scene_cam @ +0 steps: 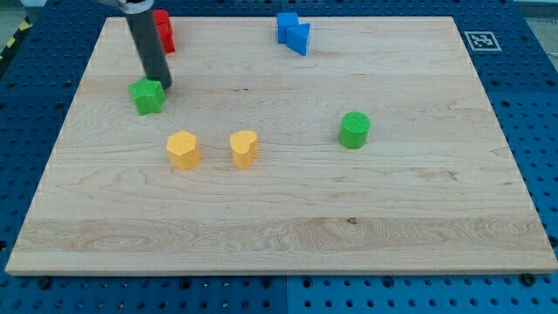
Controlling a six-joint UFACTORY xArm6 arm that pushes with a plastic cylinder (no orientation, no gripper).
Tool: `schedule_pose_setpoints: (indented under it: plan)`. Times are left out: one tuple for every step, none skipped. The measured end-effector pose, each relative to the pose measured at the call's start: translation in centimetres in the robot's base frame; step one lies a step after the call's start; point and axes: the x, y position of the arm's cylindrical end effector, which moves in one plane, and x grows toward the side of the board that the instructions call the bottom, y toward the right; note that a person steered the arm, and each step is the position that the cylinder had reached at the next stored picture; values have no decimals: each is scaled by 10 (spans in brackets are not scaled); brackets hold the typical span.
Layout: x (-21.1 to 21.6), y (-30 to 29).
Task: Move the green circle to the center
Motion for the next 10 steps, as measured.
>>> schedule_pose_setpoints:
  plan:
    - [4, -8]
    - [4, -8]
    - [1, 21]
    - [1, 83]
    - [1, 166]
    - [7, 259]
    - [23, 350]
    - [51, 421]
    - [91, 424]
    - [109, 388]
